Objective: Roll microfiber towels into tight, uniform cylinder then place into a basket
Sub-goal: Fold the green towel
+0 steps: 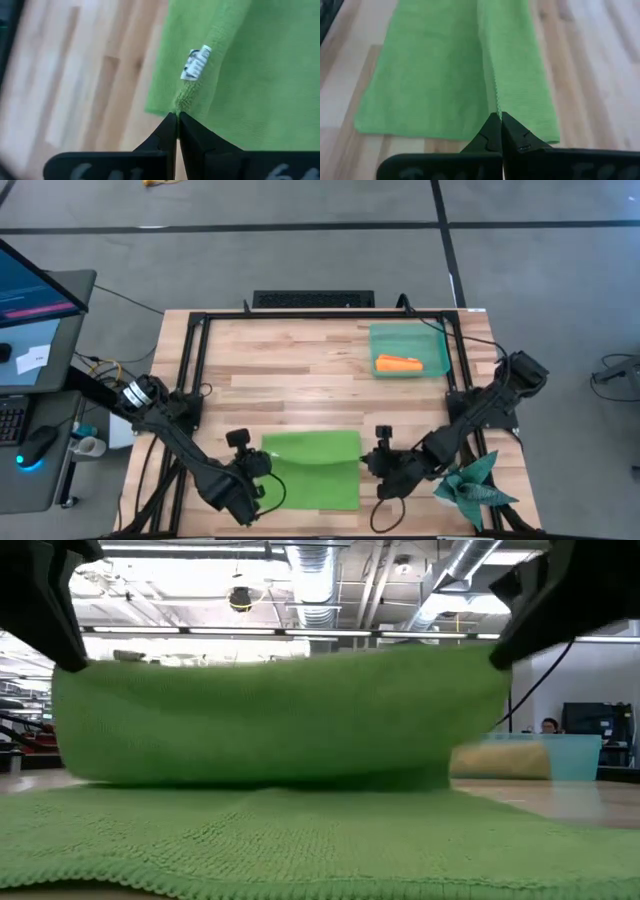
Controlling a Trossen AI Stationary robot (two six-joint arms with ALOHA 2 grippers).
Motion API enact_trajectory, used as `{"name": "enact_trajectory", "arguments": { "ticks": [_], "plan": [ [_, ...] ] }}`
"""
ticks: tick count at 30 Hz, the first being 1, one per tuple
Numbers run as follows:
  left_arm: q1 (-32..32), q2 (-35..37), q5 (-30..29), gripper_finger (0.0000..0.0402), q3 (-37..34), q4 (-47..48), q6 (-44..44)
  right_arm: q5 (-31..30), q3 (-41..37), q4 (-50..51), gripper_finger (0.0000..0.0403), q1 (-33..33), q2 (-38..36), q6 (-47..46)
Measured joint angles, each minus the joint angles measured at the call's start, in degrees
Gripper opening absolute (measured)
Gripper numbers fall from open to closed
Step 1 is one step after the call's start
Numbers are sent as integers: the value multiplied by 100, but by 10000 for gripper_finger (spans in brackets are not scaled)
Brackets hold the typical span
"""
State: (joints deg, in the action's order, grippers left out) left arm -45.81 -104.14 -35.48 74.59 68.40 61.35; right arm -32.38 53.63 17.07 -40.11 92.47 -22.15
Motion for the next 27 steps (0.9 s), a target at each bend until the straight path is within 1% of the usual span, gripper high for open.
{"name": "enact_trajectory", "arguments": {
  "ticks": [3, 7, 13, 17, 21, 27],
  "plan": [
    [-34, 0, 168, 4, 0, -153, -33, 212, 15, -284, 5, -41, 226, -165],
    [-43, 0, 463, 4, 0, -184, -46, 315, 23, -417, 5, -126, 593, -353],
    [-114, 0, 844, 4, 0, -203, -33, 407, 410, -434, 5, -236, 1074, -521],
    [-119, 0, 872, 4, 0, -293, -33, 486, 689, -409, 5, -281, 1280, -461],
    [-127, 0, 874, 4, 0, -662, -192, 573, 956, -300, 5, -354, 1370, -440],
    [-274, 0, 997, 4, 0, -1039, -202, 804, 1051, -76, 5, -517, 1372, -502]
  ]
}}
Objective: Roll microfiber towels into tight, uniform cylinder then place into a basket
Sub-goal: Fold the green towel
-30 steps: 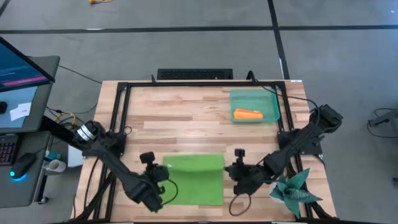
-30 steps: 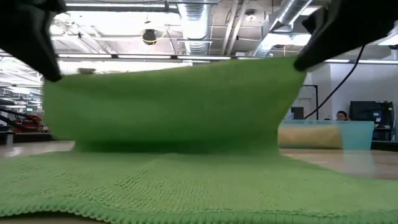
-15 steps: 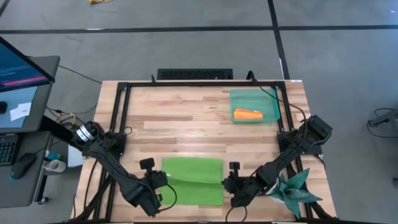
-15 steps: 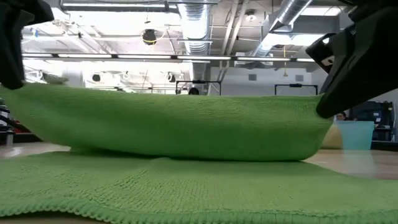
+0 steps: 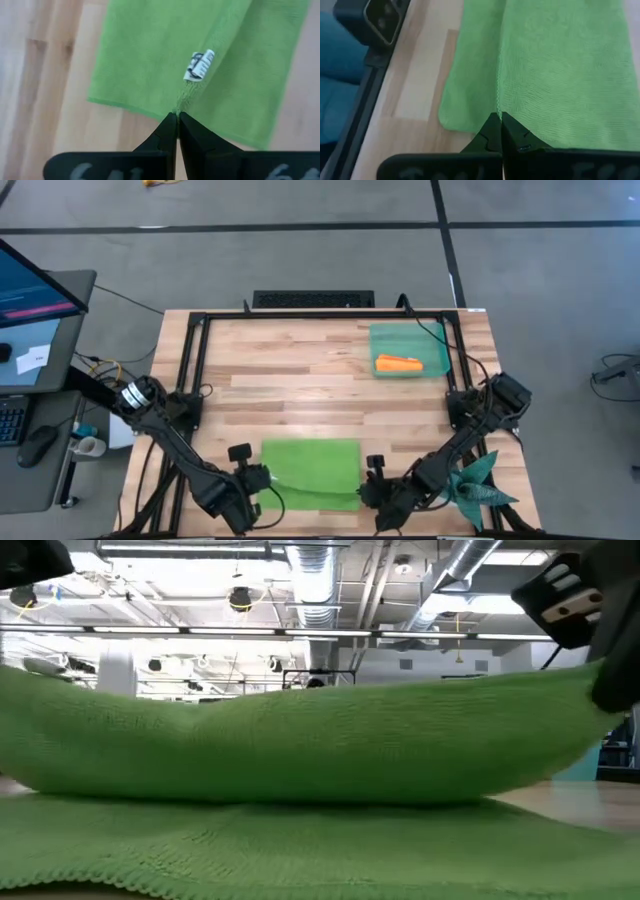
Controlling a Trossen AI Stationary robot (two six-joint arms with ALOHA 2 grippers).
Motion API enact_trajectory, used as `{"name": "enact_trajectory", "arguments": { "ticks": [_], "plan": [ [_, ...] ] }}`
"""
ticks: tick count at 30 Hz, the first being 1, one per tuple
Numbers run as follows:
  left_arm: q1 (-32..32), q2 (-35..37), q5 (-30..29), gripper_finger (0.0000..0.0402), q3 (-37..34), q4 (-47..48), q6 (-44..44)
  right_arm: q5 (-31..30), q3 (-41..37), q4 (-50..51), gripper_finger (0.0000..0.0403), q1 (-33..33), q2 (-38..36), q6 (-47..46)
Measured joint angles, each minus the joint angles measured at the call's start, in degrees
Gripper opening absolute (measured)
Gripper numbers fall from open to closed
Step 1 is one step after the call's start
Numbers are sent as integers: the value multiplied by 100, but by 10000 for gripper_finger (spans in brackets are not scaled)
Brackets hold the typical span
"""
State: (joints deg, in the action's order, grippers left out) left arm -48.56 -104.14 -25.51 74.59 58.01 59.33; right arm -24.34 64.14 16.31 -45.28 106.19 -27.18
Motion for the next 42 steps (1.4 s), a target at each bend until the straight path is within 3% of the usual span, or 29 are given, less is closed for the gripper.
{"name": "enact_trajectory", "arguments": {
  "ticks": [24, 33, 42],
  "plan": [
    [-170, 0, 274, 7, 0, -259, 182, 501, 0, -356, 7, -122, 0, -198],
    [-173, 0, 487, 54, 0, -254, 197, 503, 0, -437, 13, -122, 42, -148],
    [-173, 0, 758, 97, 0, -263, 213, 1082, -4, -953, 36, -69, 485, -131]
  ]
}}
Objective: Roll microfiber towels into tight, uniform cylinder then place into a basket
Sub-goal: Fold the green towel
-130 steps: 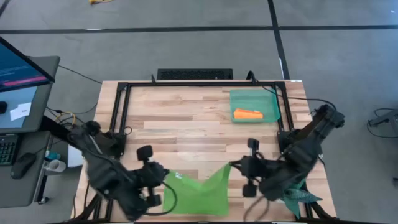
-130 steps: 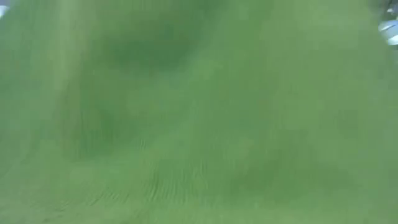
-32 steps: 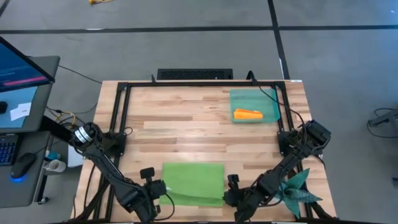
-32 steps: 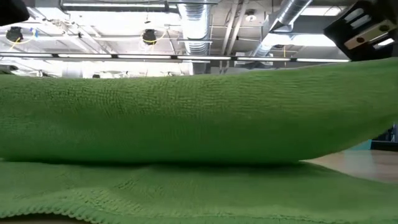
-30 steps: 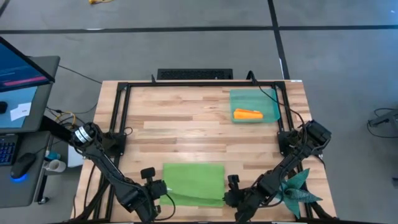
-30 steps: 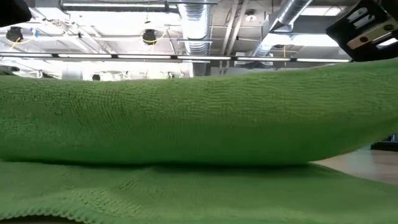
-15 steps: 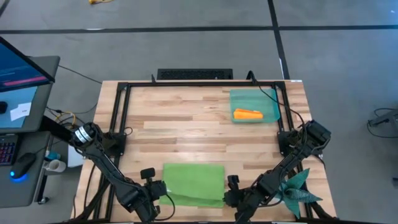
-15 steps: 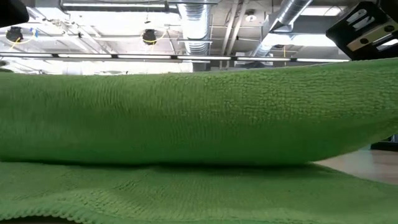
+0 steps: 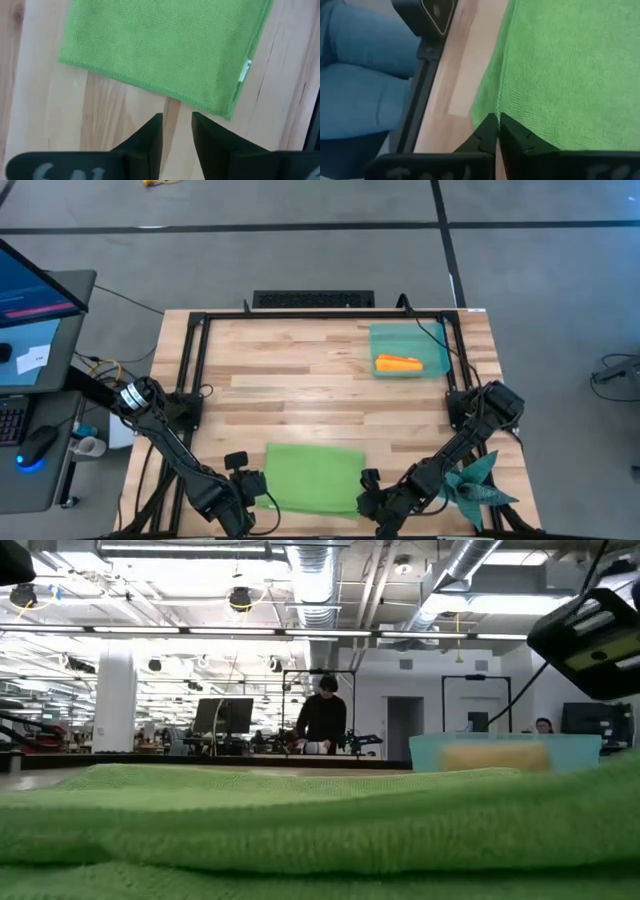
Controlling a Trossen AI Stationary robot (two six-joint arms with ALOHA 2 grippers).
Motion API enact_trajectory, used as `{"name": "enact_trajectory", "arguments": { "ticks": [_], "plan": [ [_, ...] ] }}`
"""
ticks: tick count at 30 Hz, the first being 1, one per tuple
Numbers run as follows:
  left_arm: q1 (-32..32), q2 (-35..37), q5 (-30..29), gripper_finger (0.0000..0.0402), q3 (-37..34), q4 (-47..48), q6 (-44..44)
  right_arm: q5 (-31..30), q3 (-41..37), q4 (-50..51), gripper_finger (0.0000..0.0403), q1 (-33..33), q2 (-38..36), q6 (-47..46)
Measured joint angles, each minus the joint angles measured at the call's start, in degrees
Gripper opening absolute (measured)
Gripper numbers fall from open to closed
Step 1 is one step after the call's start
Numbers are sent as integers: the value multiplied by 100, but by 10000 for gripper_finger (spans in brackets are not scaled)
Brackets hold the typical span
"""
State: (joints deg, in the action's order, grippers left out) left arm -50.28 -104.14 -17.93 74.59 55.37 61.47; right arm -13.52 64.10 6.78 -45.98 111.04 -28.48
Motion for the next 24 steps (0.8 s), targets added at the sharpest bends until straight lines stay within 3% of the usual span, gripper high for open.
{"name": "enact_trajectory", "arguments": {
  "ticks": [8, 15, 19, 24],
  "plan": [
    [51, 0, -194, 122, 0, 1, -63, 0, 2, -15, 98, -2, -9, -204],
    [212, 0, -958, 123, 0, -230, -514, 186, 2, 76, 159, 27, -9, -304],
    [357, 0, -1549, 116, -78, -838, -1045, 313, 0, 564, 169, 72, -210, -303],
    [678, 0, -1571, 104, -459, -1846, -1839, -54, 0, 1128, 162, 137, -875, 71]
  ]
}}
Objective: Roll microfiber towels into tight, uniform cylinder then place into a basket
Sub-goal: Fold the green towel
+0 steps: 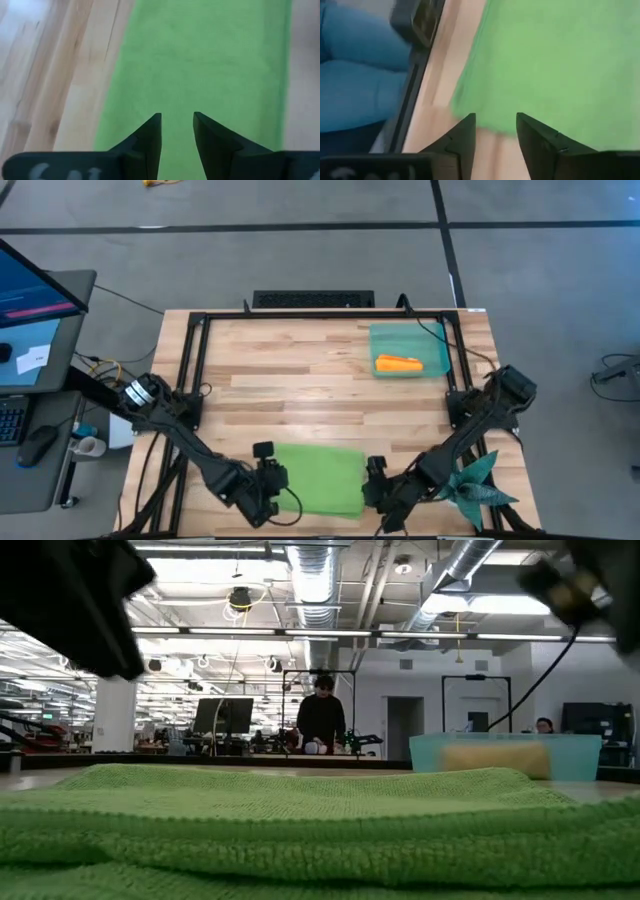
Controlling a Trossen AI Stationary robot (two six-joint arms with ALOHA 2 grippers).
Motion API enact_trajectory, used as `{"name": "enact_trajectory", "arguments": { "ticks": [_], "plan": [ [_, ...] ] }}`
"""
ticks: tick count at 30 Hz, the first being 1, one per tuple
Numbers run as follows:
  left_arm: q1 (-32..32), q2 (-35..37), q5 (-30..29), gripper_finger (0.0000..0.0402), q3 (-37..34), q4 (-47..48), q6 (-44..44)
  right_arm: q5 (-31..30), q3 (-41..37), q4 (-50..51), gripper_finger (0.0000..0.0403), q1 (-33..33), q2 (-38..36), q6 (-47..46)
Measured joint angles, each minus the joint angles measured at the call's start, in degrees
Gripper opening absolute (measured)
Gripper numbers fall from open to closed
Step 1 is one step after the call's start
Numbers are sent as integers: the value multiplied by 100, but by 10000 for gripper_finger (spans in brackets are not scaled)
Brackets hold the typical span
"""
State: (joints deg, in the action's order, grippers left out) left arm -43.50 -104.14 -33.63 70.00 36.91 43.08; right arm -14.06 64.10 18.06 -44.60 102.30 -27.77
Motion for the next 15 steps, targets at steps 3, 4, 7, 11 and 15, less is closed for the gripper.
{"name": "enact_trajectory", "arguments": {
  "ticks": [3, 4, 7, 11, 15],
  "plan": [
    [253, -2, 141, 98, -331, -629, -347, -599, 2, 193, 155, 16, -473, 516],
    [351, -2, 311, 96, -444, -861, -401, -816, 2, 276, 153, 34, -600, 672],
    [592, -2, 928, 89, -765, -1416, -509, -1305, 2, 654, 147, 92, -927, 999],
    [778, -2, 1320, 81, -1120, -1928, -560, -1448, 2, 1227, 141, 325, -1219, 1160],
    [997, -2, 1588, 75, -1350, -1987, -592, -1451, 2, 1614, 137, 668, -1369, 1133]
  ]
}}
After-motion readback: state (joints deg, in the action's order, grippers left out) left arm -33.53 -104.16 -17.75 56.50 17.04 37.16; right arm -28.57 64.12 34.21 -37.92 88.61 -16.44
